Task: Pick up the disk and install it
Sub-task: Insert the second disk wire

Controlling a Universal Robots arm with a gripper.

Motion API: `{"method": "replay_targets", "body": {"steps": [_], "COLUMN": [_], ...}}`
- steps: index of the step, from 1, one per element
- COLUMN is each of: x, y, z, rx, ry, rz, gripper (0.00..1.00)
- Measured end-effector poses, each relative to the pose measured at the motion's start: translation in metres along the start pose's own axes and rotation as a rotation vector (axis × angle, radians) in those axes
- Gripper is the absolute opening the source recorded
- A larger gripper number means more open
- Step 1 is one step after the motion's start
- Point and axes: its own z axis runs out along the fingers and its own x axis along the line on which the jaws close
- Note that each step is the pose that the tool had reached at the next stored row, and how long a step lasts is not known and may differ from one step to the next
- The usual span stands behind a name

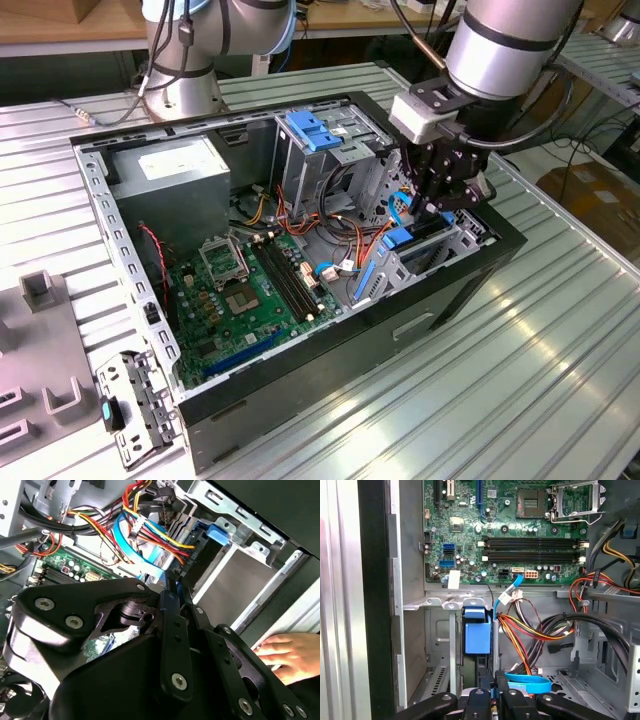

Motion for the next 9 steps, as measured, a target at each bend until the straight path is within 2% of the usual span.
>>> {"method": "replay_targets", "body": {"steps": [9], "x": [0.0021], "y": [0.0], "z": [0.0016], "rx": [0.0005], "ry": [-0.0004], "rz": [0.0], "gripper": [0.16]}}
